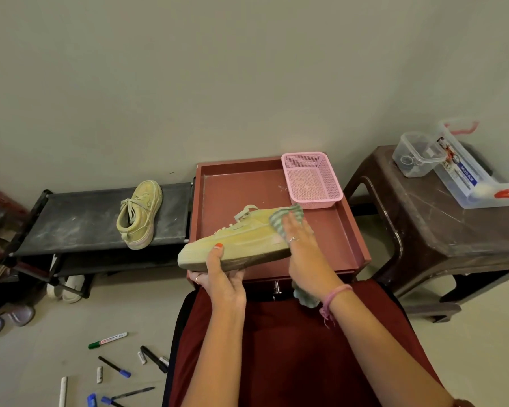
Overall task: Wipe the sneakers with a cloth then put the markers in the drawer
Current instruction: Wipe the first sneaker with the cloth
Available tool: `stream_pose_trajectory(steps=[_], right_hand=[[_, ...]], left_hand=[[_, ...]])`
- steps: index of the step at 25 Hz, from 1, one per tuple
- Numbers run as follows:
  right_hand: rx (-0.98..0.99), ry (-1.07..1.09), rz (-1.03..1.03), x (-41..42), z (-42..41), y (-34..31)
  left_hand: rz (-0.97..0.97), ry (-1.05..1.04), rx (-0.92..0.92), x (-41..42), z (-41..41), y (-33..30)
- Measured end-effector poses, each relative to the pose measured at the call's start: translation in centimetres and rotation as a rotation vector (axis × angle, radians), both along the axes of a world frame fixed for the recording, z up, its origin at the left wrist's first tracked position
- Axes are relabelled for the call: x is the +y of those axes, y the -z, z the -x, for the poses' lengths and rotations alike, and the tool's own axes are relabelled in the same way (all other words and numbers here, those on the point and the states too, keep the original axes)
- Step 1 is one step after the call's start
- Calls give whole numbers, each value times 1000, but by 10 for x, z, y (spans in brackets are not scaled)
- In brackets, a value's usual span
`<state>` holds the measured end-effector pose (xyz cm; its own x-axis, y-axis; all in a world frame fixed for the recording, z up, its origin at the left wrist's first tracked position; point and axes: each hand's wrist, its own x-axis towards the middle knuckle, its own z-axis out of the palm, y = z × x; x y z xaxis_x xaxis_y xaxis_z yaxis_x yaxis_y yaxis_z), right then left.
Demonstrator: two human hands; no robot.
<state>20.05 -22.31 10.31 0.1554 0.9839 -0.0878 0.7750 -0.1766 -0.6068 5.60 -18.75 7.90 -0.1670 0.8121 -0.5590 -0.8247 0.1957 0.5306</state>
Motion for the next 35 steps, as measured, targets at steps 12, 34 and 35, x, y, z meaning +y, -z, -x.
stream_pose_trajectory(steps=[12, 34, 35], right_hand=[[-134, -49, -200, 1, -30, 15], [698, 236, -204, 0, -8, 26], [669, 205, -220, 1, -9, 26]], left_hand=[[-42, 56, -18, 5, -4, 5], [237, 419, -247, 35, -80, 39], [232, 425, -268, 35, -78, 36]])
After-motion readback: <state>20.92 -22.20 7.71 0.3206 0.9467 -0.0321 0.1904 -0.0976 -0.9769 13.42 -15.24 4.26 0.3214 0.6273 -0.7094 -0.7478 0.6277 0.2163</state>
